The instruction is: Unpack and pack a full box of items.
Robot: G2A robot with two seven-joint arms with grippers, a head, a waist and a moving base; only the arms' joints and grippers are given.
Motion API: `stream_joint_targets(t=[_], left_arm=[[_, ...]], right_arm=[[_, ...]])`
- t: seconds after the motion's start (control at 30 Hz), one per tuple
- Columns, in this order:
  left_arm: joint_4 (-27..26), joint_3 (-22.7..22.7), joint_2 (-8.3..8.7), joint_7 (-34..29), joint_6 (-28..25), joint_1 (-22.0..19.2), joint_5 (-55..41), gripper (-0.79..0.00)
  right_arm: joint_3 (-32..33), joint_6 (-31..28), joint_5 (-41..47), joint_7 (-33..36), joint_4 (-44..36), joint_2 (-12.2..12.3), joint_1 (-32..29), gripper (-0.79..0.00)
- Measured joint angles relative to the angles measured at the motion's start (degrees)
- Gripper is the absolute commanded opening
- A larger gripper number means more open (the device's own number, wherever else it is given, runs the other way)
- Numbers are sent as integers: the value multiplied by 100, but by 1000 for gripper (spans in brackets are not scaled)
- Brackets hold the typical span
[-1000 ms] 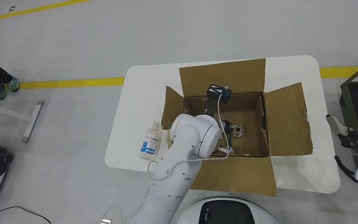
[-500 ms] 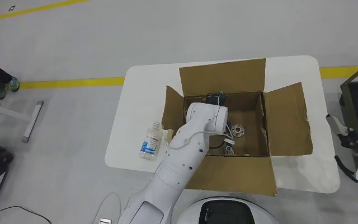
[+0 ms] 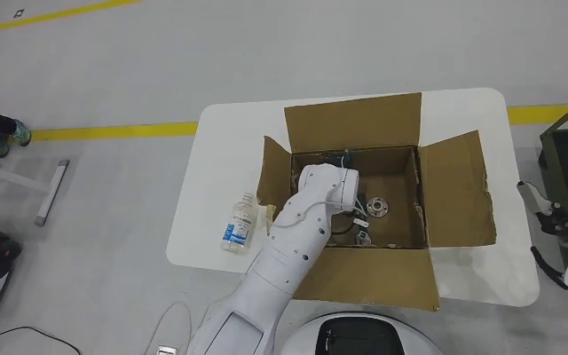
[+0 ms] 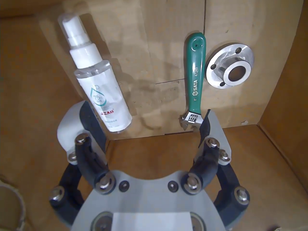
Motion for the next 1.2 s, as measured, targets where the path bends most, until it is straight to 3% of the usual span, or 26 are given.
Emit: stream_joint_targets(t=[0.07,0.1,0.3,0.43,0.6,0.87,1.0,1.2], left_arm=[[39,15,-2,33,8,5,77,-302],[62,23,-4,48,2,13,104,-394],[175,53,-12,99,3,-33,312,-394],[229,64,-24,124,40,-56,415,-268],[263,80,-44,114,49,-70,508,-246],[-188,142,-44,-63,-70,12,810,-215],[-452,154,-28,-135,-71,151,1067,-265],[-332,97,-2,-173,-107,229,1437,-351]], right_arm=[[0,0,0,0,0,0,0,0],[0,0,0,0,0,0,0,0],[0,0,0,0,0,0,0,0],[0,0,0,0,0,0,0,0],[0,0,0,0,0,0,0,0],[0,0,0,0,0,0,0,0],[0,0,0,0,0,0,0,0],[0,0,0,0,0,0,0,0]])
